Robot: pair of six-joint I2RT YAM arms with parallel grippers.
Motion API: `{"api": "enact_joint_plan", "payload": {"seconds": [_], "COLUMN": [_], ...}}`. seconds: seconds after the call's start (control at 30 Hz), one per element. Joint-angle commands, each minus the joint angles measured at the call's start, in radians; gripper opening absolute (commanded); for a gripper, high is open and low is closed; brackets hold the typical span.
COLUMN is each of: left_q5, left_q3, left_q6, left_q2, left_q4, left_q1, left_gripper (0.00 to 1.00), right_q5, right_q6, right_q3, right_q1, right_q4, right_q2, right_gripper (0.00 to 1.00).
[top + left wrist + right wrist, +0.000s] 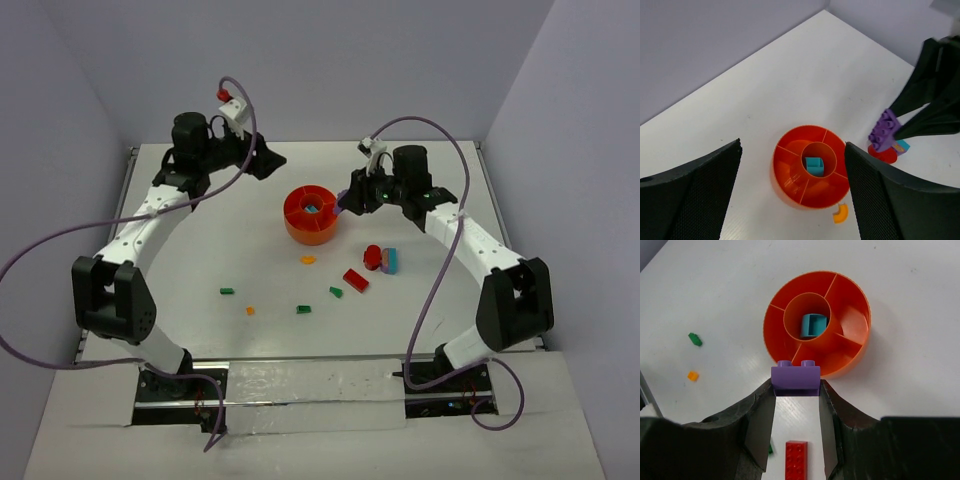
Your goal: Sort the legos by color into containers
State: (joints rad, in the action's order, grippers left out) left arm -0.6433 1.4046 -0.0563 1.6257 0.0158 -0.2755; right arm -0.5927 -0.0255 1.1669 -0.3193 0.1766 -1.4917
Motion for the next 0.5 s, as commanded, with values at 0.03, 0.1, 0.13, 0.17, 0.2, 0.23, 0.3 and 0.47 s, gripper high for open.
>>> {"api": "enact_joint_plan", "payload": {"seconds": [0.03,0.1,0.13,0.17,0.2,0.23,0.3,0.47], "left_q5": [-0.094,-0.104,-0.108,-0.112,-0.114,-0.116,-0.116,-0.119], "left_q3": [-0.05,-0.09,-0.097,-0.101,-0.104,-0.104,-0.103,-0.09], "left_q6": [-0.042,-0.049,-0.053,-0.055,-0.058,-0.061,-0.065,-0.076], "left_q2": [-0.09,-0.113,-0.119,-0.121,-0.121,-0.12,-0.113,-0.088], "left_q4": [-0.076,-0.068,-0.066,-0.066,-0.068,-0.065,-0.058,-0.041], "left_q1": [0.058,0.072,0.074,0.075,0.077,0.079,0.079,0.079], "left_gripper": [0.9,0.91,0.91,0.92,0.92,0.92,0.92,0.93], "right_q5": [-0.006,-0.017,-0.022,-0.024,-0.024,-0.024,-0.021,-0.008], "right_q6": [0.006,-0.016,-0.023,-0.032,-0.044,-0.06,-0.08,-0.132], "right_q3": [0.006,-0.021,-0.026,-0.029,-0.03,-0.034,-0.053,-0.078], "right_q1": [-0.025,-0.028,-0.03,-0.032,-0.033,-0.035,-0.04,-0.051], "right_q4": [-0.172,-0.241,-0.248,-0.251,-0.253,-0.255,-0.269,-0.28], "right_q2": [-0.054,-0.066,-0.073,-0.081,-0.089,-0.094,-0.099,-0.118], "right_gripper": [0.0,0.0,0.0,0.0,0.0,0.0,0.0,0.01]}}
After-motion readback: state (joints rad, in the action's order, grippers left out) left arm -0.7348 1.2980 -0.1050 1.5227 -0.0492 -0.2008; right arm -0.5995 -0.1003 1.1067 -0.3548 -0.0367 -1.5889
